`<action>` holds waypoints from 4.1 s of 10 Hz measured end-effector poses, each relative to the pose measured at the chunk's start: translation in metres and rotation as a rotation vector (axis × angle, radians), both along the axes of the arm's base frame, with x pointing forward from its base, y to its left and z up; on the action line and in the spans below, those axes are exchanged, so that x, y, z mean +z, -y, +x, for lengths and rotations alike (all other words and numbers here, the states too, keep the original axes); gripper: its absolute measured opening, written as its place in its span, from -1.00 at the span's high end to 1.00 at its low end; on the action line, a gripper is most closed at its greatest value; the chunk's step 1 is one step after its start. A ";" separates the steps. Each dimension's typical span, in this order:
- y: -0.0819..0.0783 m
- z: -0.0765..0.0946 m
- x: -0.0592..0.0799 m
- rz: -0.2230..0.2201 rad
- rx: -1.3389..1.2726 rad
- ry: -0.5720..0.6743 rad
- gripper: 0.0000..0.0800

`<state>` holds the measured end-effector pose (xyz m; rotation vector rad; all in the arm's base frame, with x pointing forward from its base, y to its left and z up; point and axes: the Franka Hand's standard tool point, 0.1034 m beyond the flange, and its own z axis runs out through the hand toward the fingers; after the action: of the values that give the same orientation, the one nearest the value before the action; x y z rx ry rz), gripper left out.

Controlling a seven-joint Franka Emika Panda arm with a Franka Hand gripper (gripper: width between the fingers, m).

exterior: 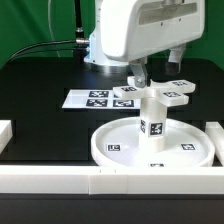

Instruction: Assemble round table

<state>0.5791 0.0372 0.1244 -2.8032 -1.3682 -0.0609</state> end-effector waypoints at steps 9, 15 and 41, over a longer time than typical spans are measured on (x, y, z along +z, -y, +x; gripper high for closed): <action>0.004 -0.018 -0.013 -0.014 0.173 -0.003 -0.62; 0.006 -0.021 -0.023 -0.015 0.166 -0.020 -0.62; -0.002 -0.023 -0.023 0.134 -1.664 -0.069 -0.11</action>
Offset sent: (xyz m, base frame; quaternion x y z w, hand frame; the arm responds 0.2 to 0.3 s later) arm -0.0178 0.0071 -0.0053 -0.0229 0.0257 -0.0819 0.9960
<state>0.5560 0.0392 0.1012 -2.8049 1.1225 -0.0603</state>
